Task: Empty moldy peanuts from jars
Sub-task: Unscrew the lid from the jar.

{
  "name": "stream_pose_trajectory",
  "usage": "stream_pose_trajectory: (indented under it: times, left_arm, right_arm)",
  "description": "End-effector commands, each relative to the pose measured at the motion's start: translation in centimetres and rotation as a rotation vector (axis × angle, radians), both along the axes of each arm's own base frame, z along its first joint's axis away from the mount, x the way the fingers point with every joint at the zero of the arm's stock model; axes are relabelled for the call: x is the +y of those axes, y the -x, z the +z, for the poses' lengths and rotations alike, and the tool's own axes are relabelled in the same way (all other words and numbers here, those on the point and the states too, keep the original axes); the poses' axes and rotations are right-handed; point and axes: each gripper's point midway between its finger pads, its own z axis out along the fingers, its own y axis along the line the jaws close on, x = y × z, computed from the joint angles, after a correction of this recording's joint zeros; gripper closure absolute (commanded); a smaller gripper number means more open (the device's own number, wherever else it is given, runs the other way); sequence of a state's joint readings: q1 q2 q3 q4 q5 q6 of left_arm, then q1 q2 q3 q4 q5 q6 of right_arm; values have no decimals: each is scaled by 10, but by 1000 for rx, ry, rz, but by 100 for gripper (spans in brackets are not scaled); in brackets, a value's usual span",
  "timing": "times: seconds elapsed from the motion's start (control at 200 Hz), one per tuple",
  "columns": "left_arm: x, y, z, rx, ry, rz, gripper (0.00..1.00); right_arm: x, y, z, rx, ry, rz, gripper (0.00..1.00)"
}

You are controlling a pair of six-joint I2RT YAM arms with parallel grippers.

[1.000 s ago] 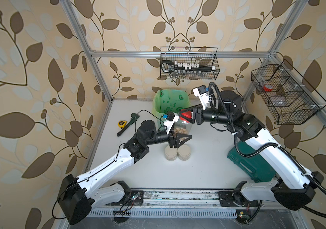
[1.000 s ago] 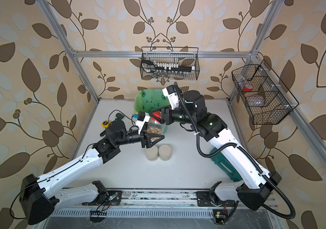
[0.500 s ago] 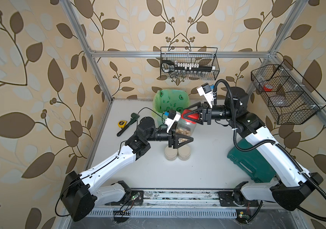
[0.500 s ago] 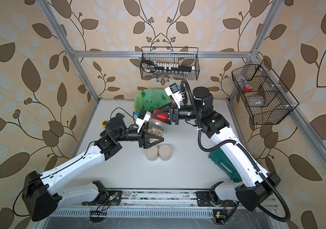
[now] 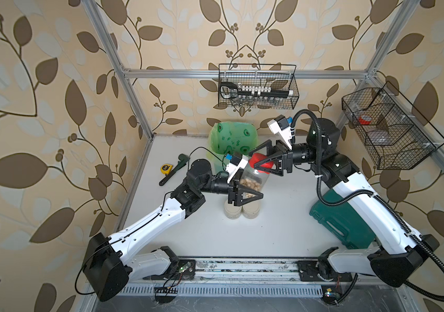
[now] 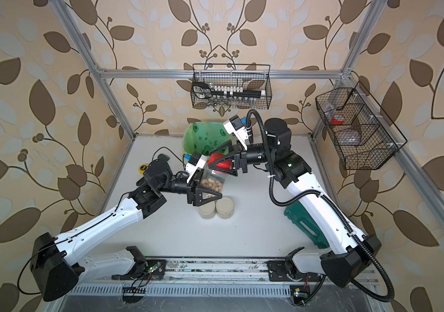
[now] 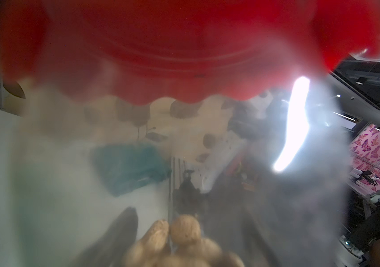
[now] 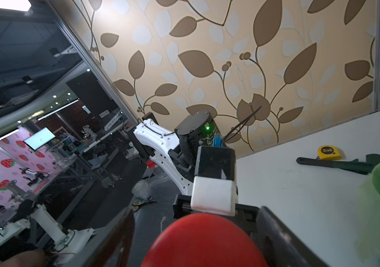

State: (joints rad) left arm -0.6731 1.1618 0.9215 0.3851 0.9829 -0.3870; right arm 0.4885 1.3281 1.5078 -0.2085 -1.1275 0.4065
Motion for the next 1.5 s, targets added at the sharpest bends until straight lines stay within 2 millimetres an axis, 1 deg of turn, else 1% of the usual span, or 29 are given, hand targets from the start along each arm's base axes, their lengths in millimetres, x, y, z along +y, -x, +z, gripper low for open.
stream_pose_trajectory:
  times: [0.0, 0.115, 0.22, 0.27, 0.335, 0.41, 0.455, 0.475, 0.585, 0.755, 0.865, 0.955, 1.05, 1.175, 1.29, 1.34, 1.405, 1.495]
  left_arm:
    - [6, -2, 14, -92, 22, 58, 53]
    - [9, -11, 15, -106, 14, 136, 53]
    - [13, -20, 10, -118, -4, 210, 53]
    - [15, -25, 6, -121, -19, 243, 53]
    - [17, -29, 3, -135, -31, 279, 53]
    - [20, -34, 2, -148, -33, 317, 53]
    - [21, -36, 2, -155, -32, 337, 54]
    - [22, -37, 2, -159, -32, 347, 54]
    - [26, -42, 4, -176, -22, 399, 55]
    - [29, -39, 8, -176, -5, 401, 55]
    - [31, -37, 12, -178, 4, 400, 55]
    - [31, -35, 14, -176, 8, 397, 55]
    - [31, -35, 15, -175, 9, 393, 55]
    - [30, -36, 15, -172, 6, 392, 55]
    - [30, -36, 16, -169, 5, 391, 55]
    - [30, -36, 16, -171, 6, 392, 55]
    - [30, -36, 17, -173, 7, 392, 55]
    - [30, -36, 17, -173, 9, 388, 55]
  right_arm:
    - [-9, -3, 8, -26, 31, -117, 2]
    - [-18, -22, 5, -23, 55, -277, 2]
    - [-30, -29, 7, -25, 57, -399, 2]
    - [-34, -35, 3, -33, 95, -493, 2]
    - [-36, -36, -5, -75, 172, -596, 2]
    - [-34, -33, -10, -98, 219, -653, 2]
    - [-33, -33, -12, -99, 225, -669, 2]
    - [-28, -28, -13, -98, 225, -653, 2]
    - [-20, -22, -14, -92, 208, -639, 2]
    - [-20, -24, -16, -90, 212, -658, 2]
    - [-19, -24, -18, -86, 218, -653, 8]
    - [-19, -28, -24, -78, 240, -666, 13]
    - [-18, -30, -29, -76, 258, -671, 15]
    - [-15, -26, -30, -82, 262, -662, 16]
    - [-14, -23, -31, -87, 273, -660, 12]
    - [-13, -23, -35, -84, 284, -659, 10]
    - [-14, -25, -37, -84, 291, -669, 10]
    - [-18, -28, -41, -81, 305, -699, 13]
